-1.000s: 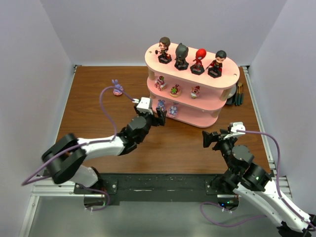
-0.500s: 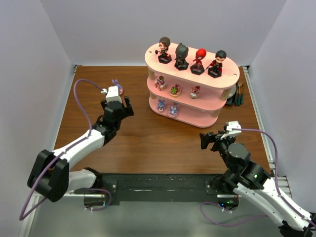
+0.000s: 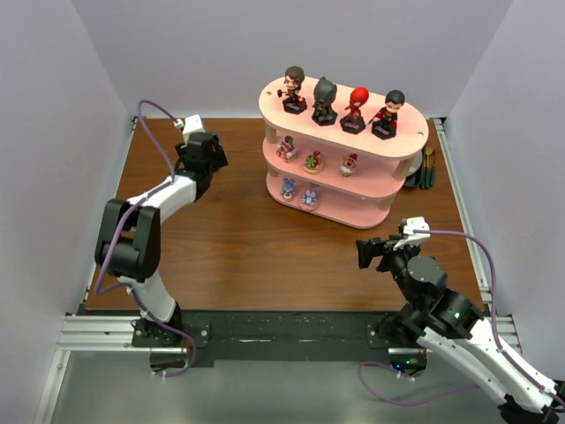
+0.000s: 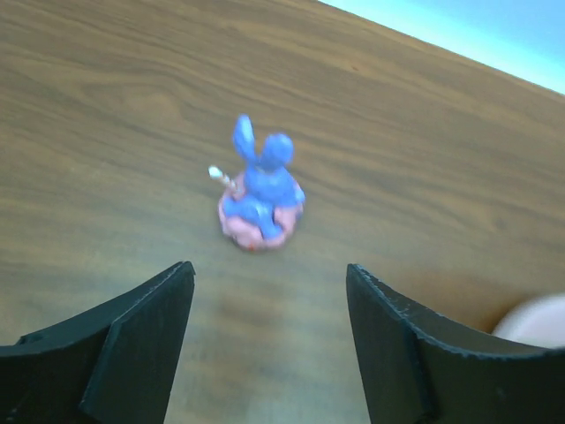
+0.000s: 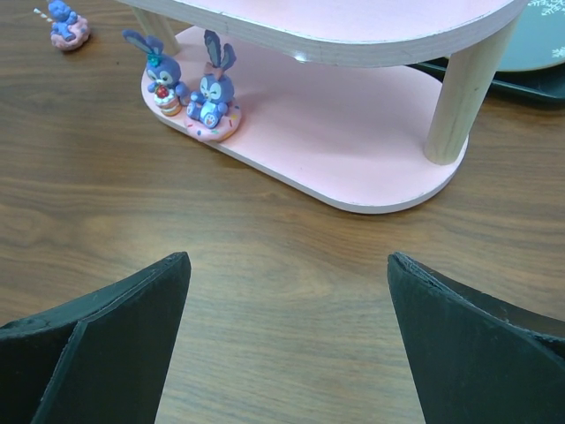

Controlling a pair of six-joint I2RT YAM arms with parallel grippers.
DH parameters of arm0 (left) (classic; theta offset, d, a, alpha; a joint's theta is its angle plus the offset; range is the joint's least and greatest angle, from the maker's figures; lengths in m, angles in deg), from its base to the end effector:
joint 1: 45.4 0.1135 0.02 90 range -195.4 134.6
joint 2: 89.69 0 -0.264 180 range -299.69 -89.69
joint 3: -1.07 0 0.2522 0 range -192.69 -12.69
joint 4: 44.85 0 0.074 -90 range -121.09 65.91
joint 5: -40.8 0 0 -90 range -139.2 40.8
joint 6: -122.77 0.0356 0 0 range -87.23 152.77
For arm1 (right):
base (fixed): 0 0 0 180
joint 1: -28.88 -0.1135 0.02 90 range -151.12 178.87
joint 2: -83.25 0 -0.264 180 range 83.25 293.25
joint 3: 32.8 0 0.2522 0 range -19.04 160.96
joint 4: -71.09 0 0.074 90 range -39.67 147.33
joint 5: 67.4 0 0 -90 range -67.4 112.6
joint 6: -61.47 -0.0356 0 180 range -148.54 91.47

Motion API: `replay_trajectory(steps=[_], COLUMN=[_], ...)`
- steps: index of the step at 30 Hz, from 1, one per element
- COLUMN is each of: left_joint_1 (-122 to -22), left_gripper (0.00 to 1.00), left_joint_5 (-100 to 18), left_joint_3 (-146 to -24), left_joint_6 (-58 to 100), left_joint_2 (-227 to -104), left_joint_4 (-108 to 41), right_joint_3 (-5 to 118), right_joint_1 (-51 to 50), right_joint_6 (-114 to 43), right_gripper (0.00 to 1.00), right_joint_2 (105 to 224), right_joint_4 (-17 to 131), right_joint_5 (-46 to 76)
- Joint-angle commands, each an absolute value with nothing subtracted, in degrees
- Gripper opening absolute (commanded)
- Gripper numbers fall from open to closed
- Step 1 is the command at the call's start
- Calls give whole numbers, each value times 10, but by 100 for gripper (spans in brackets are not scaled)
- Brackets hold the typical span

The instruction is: Place and organize the plastic toys onto the shelf

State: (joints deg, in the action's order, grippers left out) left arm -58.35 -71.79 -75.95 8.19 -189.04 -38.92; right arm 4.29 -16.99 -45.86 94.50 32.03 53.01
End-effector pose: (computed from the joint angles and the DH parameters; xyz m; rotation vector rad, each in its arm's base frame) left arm 0.3834 -0.0741 0.2276 -0.4422 1.9743 -0.0064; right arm 0.0756 0.0520 0.2510 -0.0658 1.7792 0.3197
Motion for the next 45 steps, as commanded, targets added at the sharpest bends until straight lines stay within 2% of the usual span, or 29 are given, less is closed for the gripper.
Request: replay_trajectory(steps=[1,16,19,22,23,25,26,29,35,39,45], left_joint_1=[-564,-553,-552,-552,-552,-552,-552,-552,-568,-634,-683], left_gripper=[72,58,50,36,27,19,11,0,0,0,0], left_joint_5=[-750,-793,-797,-797,-794,-791,-780,-751,-651,-626,-459], left_joint_3=[-845,-1024,-1034,-1036,-1034,-1016,-1007,-956,-773,-702,-589], left_joint_6=[65,49,53,67,75,86,100,132,221,285,283], left_joint_2=[-1937,-2109,-2119,-2119,-2113,-2101,-2083,-2032,-1876,-1775,-1616], left_joint_4=[-384,-317,-316,-314,-314,-320,-332,-360,-437,-451,-455], right_joint_3=[55,53,53,55,56,58,59,66,80,84,101], right_joint_1=[-173,-173,-173,-173,-173,-173,-173,-173,-173,-173,-173], right_joint_6=[-458,-451,-450,-450,-450,-450,-450,-451,-459,-469,-465], right_gripper=[97,97,97,97,97,97,97,97,97,98,98], right_joint_2=[956,983,983,984,984,984,984,985,1006,1046,1103], right_joint_4=[332,342,342,341,341,340,340,335,337,349,375], right_joint_5=[520,516,516,514,513,509,507,496,438,376,263])
